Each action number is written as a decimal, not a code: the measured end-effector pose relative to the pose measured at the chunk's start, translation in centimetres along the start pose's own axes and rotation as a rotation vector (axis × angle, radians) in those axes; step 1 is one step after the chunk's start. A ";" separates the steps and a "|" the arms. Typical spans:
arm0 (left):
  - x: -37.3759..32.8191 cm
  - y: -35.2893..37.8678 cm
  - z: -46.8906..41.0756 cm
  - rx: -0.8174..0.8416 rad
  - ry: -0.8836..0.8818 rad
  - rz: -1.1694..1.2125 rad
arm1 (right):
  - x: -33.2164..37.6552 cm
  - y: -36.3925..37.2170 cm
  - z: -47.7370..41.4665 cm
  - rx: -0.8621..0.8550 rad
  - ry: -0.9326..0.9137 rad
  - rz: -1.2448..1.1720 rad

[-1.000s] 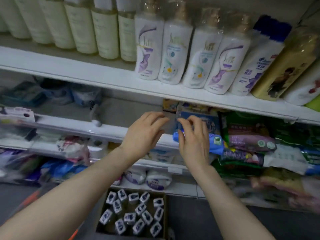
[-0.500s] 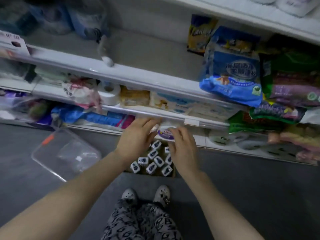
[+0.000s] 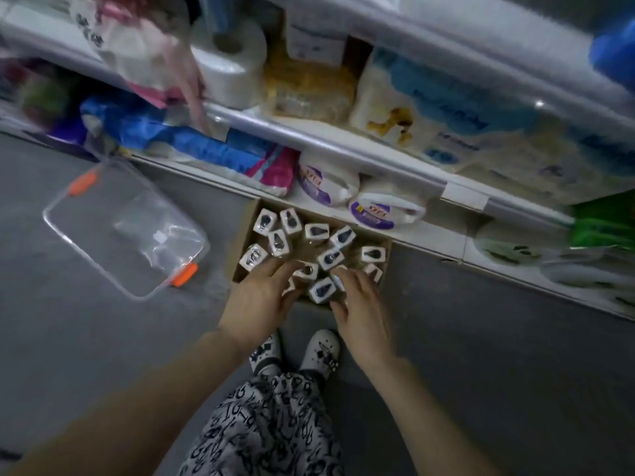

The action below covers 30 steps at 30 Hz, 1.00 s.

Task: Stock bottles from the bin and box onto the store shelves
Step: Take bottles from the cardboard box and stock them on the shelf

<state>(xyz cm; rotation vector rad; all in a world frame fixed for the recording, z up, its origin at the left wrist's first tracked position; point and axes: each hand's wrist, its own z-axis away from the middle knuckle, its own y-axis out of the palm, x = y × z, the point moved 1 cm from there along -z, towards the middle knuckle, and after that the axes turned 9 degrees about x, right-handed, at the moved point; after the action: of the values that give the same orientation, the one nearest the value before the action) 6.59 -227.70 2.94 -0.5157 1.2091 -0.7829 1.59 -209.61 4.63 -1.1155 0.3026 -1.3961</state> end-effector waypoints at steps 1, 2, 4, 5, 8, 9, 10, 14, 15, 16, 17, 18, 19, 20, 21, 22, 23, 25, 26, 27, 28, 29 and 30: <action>1.3 1.6 -0.5 0.012 -0.028 0.007 | -0.9 1.6 -1.0 0.019 0.000 0.006; 2.3 2.9 -1.0 0.026 -0.050 0.017 | -1.7 2.7 -1.9 0.037 -0.002 0.016; 4.2 5.4 -2.1 0.043 -0.096 0.021 | -3.3 5.2 -3.8 0.068 0.014 0.052; 5.3 7.1 -2.7 0.050 -0.117 0.026 | -4.2 6.8 -4.9 0.084 0.028 0.062; 7.9 10.7 -4.2 0.072 -0.157 0.037 | -6.3 10.1 -7.7 0.121 0.041 0.069; 8.9 12.0 -4.8 0.076 -0.167 0.041 | -7.0 11.3 -8.7 0.139 0.031 0.078; 10.0 13.2 -5.4 0.086 -0.178 0.045 | -7.7 12.3 -9.6 0.160 0.024 0.095; 13.7 17.9 -7.9 0.112 -0.222 0.074 | -10.3 16.2 -13.3 0.177 -0.002 0.161; 14.6 19.1 -8.6 0.109 -0.228 0.079 | -11.0 17.3 -14.3 0.174 -0.010 0.177; 15.3 20.0 -9.2 0.108 -0.232 0.084 | -11.5 18.1 -15.2 0.169 -0.018 0.188; 16.0 20.8 -9.8 0.114 -0.237 0.085 | -12.1 18.9 -16.0 0.165 -0.023 0.198; 16.8 21.8 -10.5 0.118 -0.240 0.083 | -12.8 19.9 -16.9 0.159 -0.024 0.209; 17.4 22.7 -11.1 0.120 -0.241 0.081 | -13.3 20.8 -17.7 0.154 -0.025 0.220; 18.1 23.6 -11.7 0.121 -0.237 0.077 | -13.8 21.7 -18.5 0.147 -0.028 0.237; 18.7 24.4 -12.3 0.126 -0.229 0.068 | -14.3 22.6 -19.3 0.135 -0.033 0.256; 19.2 25.3 -12.8 0.134 -0.219 0.057 | -14.7 23.5 -20.0 0.119 -0.042 0.279; 19.8 26.1 -13.3 0.149 -0.213 0.048 | -15.2 24.3 -20.6 0.104 -0.055 0.304; 20.5 27.3 -14.2 0.181 -0.209 0.022 | -15.8 25.4 -21.6 0.072 -0.085 0.362; 20.9 27.8 -14.5 0.196 -0.208 0.004 | -16.0 26.0 -22.0 0.058 -0.095 0.385; 21.1 28.2 -14.8 0.208 -0.204 -0.015 | -16.2 26.3 -22.3 0.045 -0.103 0.404; 21.3 28.4 -15.1 0.214 -0.207 -0.031 | -16.2 26.6 -22.6 0.033 -0.105 0.424; 21.4 28.5 -15.3 0.213 -0.220 -0.042 | -16.3 26.8 -22.8 0.025 -0.103 0.444; 21.5 28.5 -15.5 0.217 -0.239 -0.048 | -16.2 27.0 -23.0 0.017 -0.098 0.461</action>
<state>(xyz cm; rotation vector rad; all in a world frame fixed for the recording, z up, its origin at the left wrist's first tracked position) 2.32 -225.14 -35.65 -0.4465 0.8830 -0.8561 -2.64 -211.02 -34.15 -1.0176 0.4448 -0.9323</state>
